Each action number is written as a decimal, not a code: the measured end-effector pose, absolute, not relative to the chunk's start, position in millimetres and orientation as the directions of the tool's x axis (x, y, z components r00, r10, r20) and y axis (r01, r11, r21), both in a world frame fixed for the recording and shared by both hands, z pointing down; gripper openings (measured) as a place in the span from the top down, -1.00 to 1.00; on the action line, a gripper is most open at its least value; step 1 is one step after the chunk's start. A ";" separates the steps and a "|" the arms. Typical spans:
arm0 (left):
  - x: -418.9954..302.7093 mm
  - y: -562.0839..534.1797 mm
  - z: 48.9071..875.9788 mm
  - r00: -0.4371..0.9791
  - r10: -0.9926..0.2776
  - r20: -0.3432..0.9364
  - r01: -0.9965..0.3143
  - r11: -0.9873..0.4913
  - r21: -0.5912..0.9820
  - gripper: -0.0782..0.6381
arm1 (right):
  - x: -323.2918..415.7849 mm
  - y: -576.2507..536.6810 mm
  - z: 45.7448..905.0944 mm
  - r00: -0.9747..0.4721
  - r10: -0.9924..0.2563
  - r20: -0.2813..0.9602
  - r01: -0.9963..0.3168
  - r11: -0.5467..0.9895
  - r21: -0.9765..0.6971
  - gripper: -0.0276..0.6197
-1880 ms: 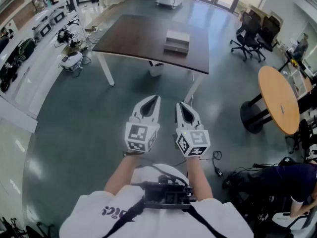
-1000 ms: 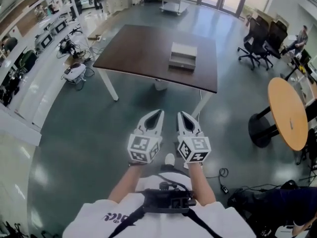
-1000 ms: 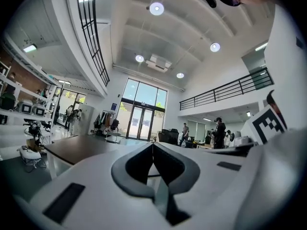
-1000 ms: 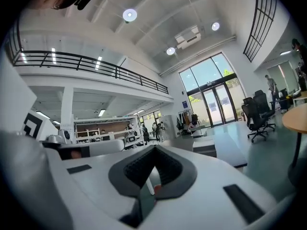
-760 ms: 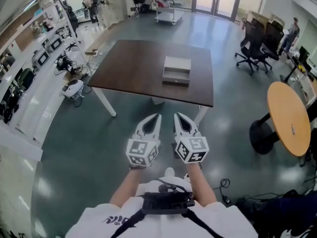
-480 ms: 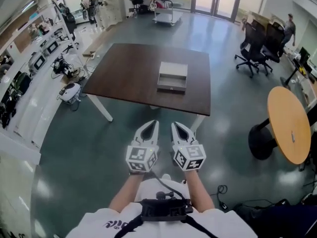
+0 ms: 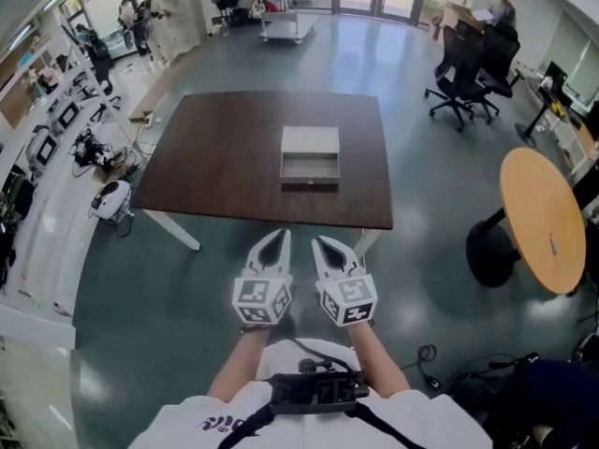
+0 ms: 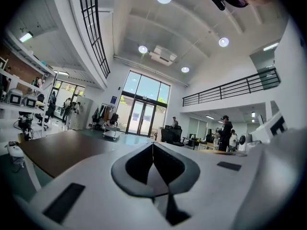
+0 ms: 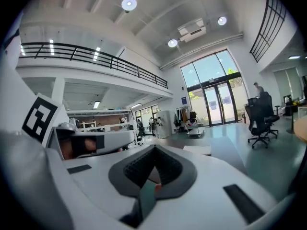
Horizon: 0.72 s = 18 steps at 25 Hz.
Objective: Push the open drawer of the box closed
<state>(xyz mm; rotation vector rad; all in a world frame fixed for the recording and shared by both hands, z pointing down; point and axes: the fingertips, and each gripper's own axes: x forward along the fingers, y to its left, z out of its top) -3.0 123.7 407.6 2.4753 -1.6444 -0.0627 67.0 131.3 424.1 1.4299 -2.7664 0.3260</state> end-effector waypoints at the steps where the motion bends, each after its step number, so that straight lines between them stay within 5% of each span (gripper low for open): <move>1: -1.9 108.2 408.1 0.408 -0.912 0.047 -0.907 -0.399 0.136 0.76 | 70.5 113.4 424.9 -0.560 -0.822 0.108 -0.823 0.536 -0.189 0.91; 10: -56.5 -50.1 391.4 0.460 -0.887 -0.028 -0.884 -0.461 0.078 0.76 | 28.8 -35.5 410.9 -0.460 -0.881 0.109 -0.883 0.441 -0.161 0.91; 18: -92.5 -128.7 435.8 0.624 -0.779 0.061 -0.780 -0.615 0.117 0.76 | -23.0 -111.4 466.5 -0.361 -0.913 0.191 -0.928 0.330 -0.173 0.91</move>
